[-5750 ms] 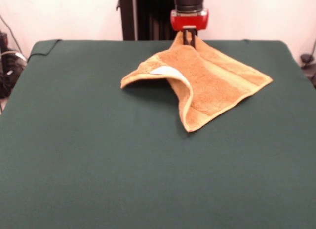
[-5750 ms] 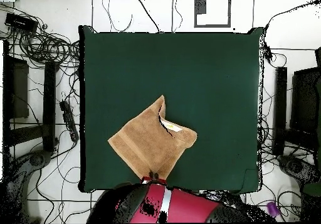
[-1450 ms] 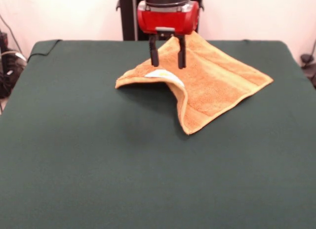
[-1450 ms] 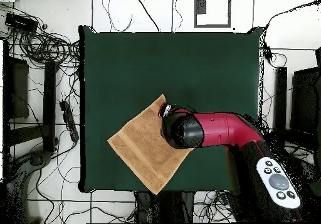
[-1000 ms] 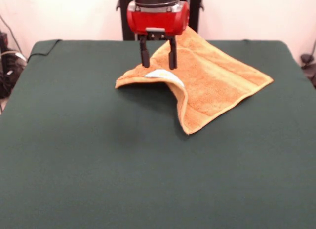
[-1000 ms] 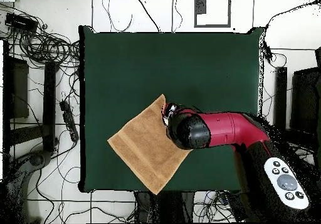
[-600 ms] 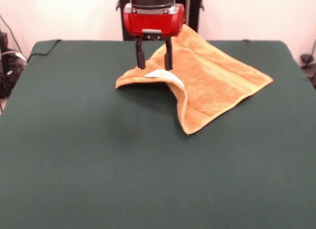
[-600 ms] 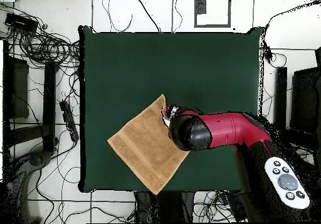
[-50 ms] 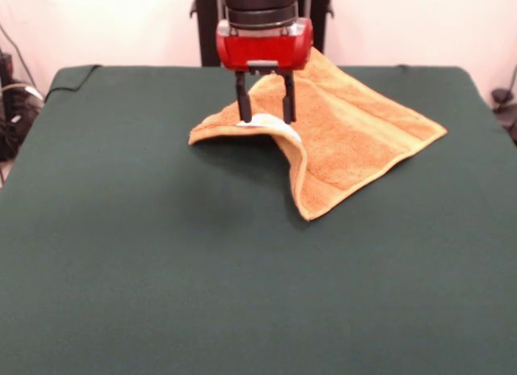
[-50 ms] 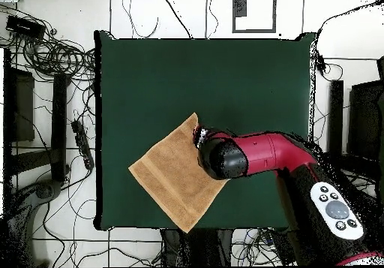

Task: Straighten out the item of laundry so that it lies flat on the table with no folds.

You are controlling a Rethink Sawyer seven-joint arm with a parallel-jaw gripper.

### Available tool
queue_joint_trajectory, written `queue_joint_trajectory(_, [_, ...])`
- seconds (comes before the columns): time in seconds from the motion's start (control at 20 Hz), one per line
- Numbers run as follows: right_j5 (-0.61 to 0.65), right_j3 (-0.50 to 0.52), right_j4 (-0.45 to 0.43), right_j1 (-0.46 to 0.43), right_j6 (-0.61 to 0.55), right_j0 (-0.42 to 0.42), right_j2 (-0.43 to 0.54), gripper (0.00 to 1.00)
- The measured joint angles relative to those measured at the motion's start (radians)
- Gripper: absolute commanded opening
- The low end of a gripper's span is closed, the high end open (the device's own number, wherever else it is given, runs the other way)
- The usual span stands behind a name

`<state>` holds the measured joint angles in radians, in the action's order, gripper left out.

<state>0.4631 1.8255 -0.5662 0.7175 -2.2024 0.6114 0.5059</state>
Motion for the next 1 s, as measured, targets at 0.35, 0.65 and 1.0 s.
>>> queue_joint_trajectory(0.35, [0.000, 0.001, -0.005, -0.039, 0.000, 0.007, 0.010, 1.00])
queue_joint_trajectory(0.65, [0.000, 0.001, -0.040, -0.063, 0.000, 0.032, 0.022, 1.00])
queue_joint_trajectory(1.0, [0.025, 0.004, -0.058, -0.068, 0.000, 0.091, 0.055, 1.00])
